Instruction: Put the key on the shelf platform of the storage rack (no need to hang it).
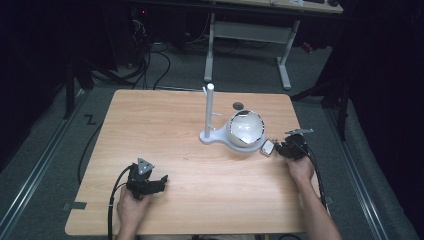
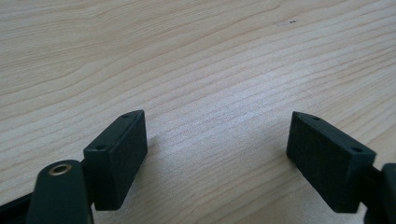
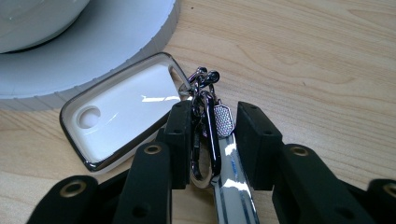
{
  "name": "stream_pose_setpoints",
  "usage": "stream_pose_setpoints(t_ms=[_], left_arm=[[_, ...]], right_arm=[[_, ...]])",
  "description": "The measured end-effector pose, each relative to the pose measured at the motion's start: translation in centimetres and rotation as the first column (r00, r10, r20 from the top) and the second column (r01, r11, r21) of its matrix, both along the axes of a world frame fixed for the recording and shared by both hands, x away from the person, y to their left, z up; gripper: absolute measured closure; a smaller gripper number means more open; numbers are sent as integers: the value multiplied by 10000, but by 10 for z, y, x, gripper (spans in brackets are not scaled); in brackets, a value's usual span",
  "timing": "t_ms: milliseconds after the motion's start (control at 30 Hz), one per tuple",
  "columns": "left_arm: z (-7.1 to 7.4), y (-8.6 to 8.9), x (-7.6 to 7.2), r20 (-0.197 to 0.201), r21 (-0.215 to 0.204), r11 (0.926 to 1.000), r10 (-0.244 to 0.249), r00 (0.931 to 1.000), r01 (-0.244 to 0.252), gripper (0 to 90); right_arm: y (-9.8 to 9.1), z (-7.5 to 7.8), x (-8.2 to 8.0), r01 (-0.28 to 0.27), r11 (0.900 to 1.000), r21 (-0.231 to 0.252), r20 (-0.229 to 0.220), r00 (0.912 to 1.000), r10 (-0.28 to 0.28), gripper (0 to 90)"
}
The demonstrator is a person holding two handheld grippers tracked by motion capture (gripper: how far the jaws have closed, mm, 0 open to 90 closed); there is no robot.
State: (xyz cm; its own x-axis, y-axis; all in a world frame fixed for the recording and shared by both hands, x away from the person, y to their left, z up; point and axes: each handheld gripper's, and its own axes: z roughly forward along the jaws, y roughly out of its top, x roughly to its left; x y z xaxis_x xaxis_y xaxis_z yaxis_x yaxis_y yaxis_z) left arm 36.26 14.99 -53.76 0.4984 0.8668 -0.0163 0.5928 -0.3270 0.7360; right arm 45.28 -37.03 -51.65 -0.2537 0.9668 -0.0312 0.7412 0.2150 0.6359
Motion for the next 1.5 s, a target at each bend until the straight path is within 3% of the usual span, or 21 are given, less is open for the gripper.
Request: stream_pose_setpoints(t_ms=[167, 333, 400, 867, 1500], left_arm=[[0, 0, 0, 1, 0, 10000, -1, 10000, 1, 206], [0, 0, 0, -1, -3, 10000, -2, 10000, 2, 206], [0, 0, 0, 0, -6, 10000, 0, 10000, 0, 206], [0, 0, 0, -1, -7, 10000, 1, 10000, -1, 206], [0, 0, 0, 3, -10, 10000, 4, 10000, -4, 207]], right_arm=[[0, 0, -1, -56, 10000, 65, 19, 10000, 56, 686], [-3, 7, -3, -200, 9987, 468, 439, 9989, 179, 845], [-1, 8, -4, -280, 9993, 247, 455, 9986, 268, 847], [-1, 11, -6, -408, 9985, 353, 671, 9970, 384, 857], [-1, 28, -19, -731, 9967, 359, 1211, 9903, 683, 871]])
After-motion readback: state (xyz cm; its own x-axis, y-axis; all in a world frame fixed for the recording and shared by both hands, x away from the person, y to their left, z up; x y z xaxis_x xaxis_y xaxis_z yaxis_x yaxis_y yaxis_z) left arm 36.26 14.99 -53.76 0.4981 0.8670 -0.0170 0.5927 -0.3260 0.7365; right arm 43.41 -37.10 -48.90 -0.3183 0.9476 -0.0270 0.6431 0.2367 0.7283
